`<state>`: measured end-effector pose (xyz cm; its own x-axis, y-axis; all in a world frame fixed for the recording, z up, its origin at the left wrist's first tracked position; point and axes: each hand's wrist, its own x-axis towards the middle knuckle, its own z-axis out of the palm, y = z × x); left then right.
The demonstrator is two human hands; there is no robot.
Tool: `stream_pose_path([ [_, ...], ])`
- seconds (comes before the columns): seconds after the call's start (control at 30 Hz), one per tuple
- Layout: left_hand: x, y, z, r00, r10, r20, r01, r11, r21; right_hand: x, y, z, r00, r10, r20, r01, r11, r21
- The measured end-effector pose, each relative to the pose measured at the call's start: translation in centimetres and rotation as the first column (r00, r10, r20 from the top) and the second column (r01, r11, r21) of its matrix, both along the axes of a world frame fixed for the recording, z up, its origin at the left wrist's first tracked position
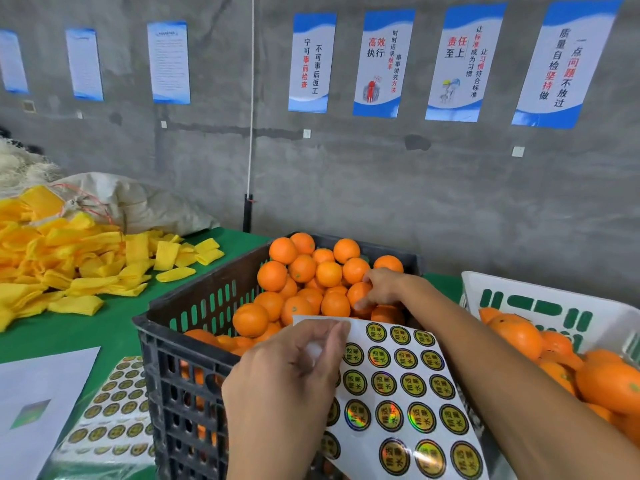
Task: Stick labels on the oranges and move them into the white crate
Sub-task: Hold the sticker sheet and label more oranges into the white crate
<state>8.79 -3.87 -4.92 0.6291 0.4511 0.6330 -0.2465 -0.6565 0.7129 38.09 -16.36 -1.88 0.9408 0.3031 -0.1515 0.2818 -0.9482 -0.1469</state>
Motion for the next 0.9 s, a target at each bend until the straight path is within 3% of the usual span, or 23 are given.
stream_pose_path([
  [0.3,-0.1,0.1,-0.2,1.000,-0.016,0.001,0.017,1.000,-0.020,-2.4,0.0,0.3,0.984,0.028,0.173,-0.039,0.997,0.061],
  [0.4,-0.2,-0.1,0.0,1.000,-0.005,-0.013,0.005,0.999,-0.032,-5.1,-0.3,1.4,0.951,-0.008,0.309,-0.089,0.950,0.299],
  [0.5,-0.4,-0.2,0.1,1.000,-0.022,-0.010,0.022,0.998,-0.052,-9.3,-1.3,3.7,0.942,-0.111,0.317,-0.123,0.764,0.633],
  [0.6,-0.6,-0.4,0.2,0.999,-0.036,0.004,0.037,0.995,-0.094,-14.9,-3.9,5.9,0.911,-0.225,0.347,-0.191,0.514,0.836],
  [0.77,-1.0,-1.4,0.9,0.989,-0.131,0.074,0.145,0.959,-0.242,-26.5,-7.3,4.3,0.888,-0.206,0.410,-0.336,0.318,0.887],
  [0.9,-1.1,-1.9,1.0,0.960,-0.235,0.152,0.267,0.931,-0.248,-30.1,-6.4,0.6,0.924,-0.159,0.348,-0.316,0.194,0.929],
])
